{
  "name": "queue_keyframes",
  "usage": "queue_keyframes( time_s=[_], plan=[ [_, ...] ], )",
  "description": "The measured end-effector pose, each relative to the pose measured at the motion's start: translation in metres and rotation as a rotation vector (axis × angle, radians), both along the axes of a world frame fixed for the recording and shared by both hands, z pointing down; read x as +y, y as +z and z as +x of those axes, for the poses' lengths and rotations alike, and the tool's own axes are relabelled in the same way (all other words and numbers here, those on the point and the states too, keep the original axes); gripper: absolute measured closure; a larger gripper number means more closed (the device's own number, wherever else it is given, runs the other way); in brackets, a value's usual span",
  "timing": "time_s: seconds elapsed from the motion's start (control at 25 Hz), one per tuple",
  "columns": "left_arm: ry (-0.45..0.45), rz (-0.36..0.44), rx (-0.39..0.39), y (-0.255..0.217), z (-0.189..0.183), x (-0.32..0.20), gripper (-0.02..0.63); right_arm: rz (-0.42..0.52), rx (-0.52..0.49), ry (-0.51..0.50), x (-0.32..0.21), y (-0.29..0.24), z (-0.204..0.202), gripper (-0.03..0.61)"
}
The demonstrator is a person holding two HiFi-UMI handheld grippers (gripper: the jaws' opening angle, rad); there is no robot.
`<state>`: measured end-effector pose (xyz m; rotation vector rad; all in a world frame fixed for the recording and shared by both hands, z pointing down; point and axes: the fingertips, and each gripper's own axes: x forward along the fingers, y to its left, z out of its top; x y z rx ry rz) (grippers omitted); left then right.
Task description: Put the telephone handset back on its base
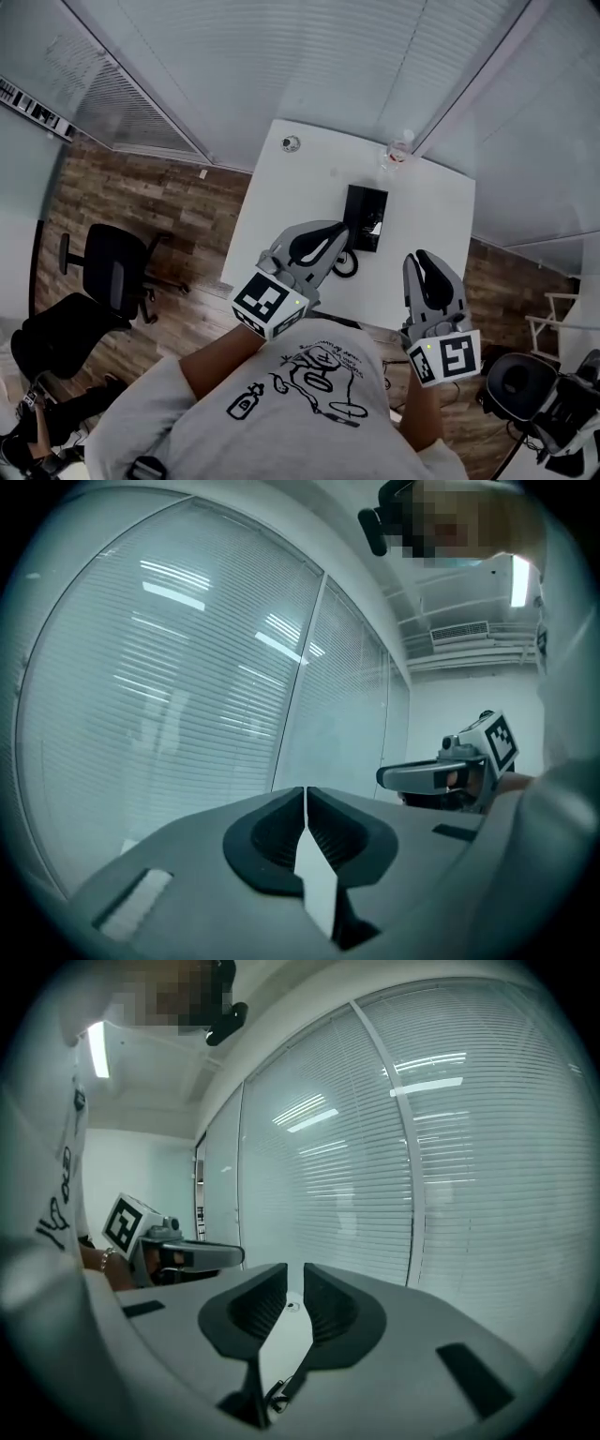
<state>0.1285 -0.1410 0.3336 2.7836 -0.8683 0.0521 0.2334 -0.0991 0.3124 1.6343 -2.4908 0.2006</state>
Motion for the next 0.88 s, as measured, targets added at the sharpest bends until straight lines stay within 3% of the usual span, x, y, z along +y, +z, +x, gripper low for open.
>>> queue_keyframes(
  time_s=[0.28, 0.88],
  plan=[
    [-0.020, 0.034, 0.021, -0.045, 0.017, 0.020, 0.600, 0.037, -0.026, -0.042, 0.023, -0.044, 0.010, 0.534],
    [-0.031, 0.027, -0.003, -0.046, 0.048, 0.046, 0.600, 0.034, -0.025, -0.092, 0.035, -0.055, 0.024, 0.543]
  ],
)
